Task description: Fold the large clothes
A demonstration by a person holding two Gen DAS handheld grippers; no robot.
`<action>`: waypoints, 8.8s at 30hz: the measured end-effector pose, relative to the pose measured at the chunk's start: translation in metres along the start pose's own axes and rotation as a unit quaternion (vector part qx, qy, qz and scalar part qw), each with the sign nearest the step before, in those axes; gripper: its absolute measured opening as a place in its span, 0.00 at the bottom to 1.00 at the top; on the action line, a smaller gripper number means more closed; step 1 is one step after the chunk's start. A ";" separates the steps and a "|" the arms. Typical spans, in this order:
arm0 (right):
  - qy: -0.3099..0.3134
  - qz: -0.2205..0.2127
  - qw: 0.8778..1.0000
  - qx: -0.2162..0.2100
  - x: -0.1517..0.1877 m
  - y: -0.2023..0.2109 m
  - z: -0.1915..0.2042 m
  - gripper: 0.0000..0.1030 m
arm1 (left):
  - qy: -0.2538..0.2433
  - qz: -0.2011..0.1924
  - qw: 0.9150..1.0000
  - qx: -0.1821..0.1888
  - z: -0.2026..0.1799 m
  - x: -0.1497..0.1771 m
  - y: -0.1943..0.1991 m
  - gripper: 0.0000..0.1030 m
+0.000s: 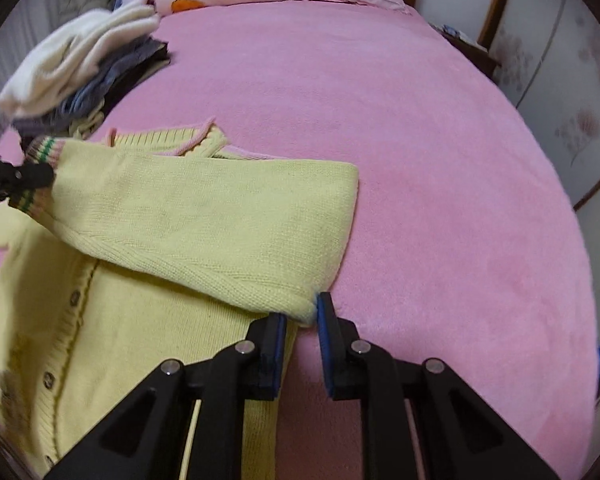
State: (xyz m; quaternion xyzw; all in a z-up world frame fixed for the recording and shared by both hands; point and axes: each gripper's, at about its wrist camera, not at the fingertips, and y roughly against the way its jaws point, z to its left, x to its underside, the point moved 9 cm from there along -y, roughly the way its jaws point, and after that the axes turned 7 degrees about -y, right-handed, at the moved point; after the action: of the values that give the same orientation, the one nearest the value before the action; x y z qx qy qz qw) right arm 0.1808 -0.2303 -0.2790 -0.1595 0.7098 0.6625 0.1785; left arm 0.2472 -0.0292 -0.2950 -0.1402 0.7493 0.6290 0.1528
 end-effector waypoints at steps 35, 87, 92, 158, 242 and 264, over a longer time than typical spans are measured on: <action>-0.099 0.014 0.988 -0.119 -0.022 0.030 -0.016 0.26 | -0.009 -0.001 1.000 -0.026 -0.009 0.003 0.029 0.69; -0.079 -0.010 0.981 -0.178 -0.069 0.142 0.071 0.13 | 0.013 0.001 0.999 0.051 0.006 -0.010 0.158 0.75; -0.076 -0.022 0.979 -0.188 -0.076 0.160 0.100 0.13 | 0.025 -0.025 0.997 0.062 0.029 -0.014 0.193 0.85; -0.180 0.018 0.979 -0.096 0.020 0.055 0.116 0.13 | -0.056 -0.105 0.981 0.152 0.010 -0.032 0.058 0.10; -0.141 -0.014 0.985 -0.102 -0.041 0.002 0.028 0.09 | 0.005 -0.020 0.998 0.059 0.101 -0.035 -0.024 0.16; -0.153 -0.043 0.984 -0.074 -0.040 0.055 0.018 0.27 | -0.002 -0.066 0.998 -0.021 0.103 -0.036 0.059 0.78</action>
State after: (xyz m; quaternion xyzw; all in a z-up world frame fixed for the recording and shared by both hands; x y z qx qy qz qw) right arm 0.1912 -0.2087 -0.2127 -0.0997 0.6153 0.7217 0.3012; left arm 0.2624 0.0828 -0.2440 -0.1917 0.7245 0.6335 0.1925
